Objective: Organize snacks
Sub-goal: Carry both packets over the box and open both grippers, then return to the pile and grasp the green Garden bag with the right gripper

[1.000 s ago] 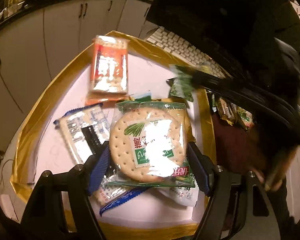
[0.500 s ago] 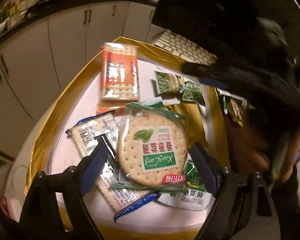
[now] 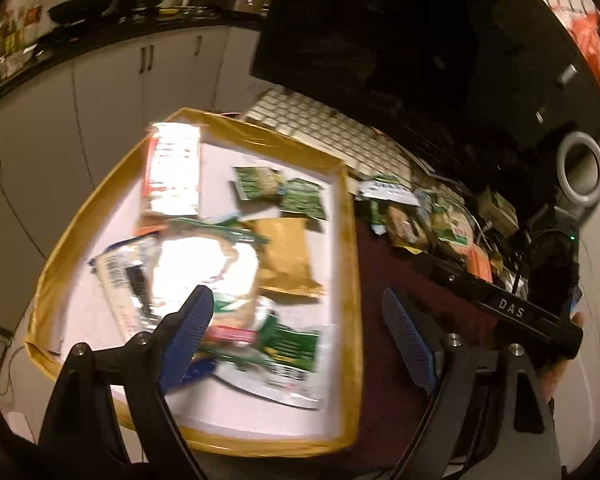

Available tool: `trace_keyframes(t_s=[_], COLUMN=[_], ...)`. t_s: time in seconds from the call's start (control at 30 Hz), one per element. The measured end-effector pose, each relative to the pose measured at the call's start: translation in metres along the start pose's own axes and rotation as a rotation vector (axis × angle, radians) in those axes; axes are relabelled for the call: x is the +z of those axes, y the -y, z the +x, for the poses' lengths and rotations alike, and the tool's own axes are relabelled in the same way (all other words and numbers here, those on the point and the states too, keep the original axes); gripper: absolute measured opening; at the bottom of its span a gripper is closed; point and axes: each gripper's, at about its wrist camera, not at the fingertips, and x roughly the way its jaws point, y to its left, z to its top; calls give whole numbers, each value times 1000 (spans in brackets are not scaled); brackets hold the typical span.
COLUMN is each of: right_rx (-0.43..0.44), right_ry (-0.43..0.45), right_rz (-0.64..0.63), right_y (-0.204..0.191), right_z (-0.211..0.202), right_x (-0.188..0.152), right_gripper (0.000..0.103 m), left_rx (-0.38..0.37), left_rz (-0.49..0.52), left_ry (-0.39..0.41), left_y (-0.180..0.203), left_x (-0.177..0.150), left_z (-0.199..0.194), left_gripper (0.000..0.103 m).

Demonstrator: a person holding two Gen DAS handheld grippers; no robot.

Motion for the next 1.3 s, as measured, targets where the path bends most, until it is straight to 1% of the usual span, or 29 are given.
trace_keyframes(t_s=[0.13,0.2,0.37,0.53,0.67,0.8,0.97,1.07,1.13,1.2,1.3], right_rx=[-34,-39,-36,-26,-24,-83,-153,-197,-240,-250,-227], right_ry=[36,53,68,73,66,44,-2,-16,-35,-40,-30], right_rz=[70,100,127,132,132,82,86,89,50,40,22], right_y=[34,46,64,74,80,71,73,76,73,72,68], right_z=[-23,-32,-46,-52,-54,-41,-10,8,21,24,10], right_x=[-5,-7,-13,-7,6,28,63,74,74,70,64], right_gripper=[58,58,58,58,58,58,57,48,33,29,26], left_rx=[-21,-18,-21,-8,-7,-9,-10,-12,-16,-20,-21], left_rz=[31,57,100,133,146,137,125,115,108,103,103], left_ry=[-37,-52,-88,-117,-123,-128,-118,-119,-116,-116,-110], left_y=[28,44,75,95,101,100,95,89,87,85,84], left_x=[-2,-6,-11,-15,-15,-15,-15,-14,-14,-13,-11], left_z=[8,11,24,34,38,40,38,38,38,38,38], left_gripper=[87,87,87,87,87,87,87,87,87,87,87])
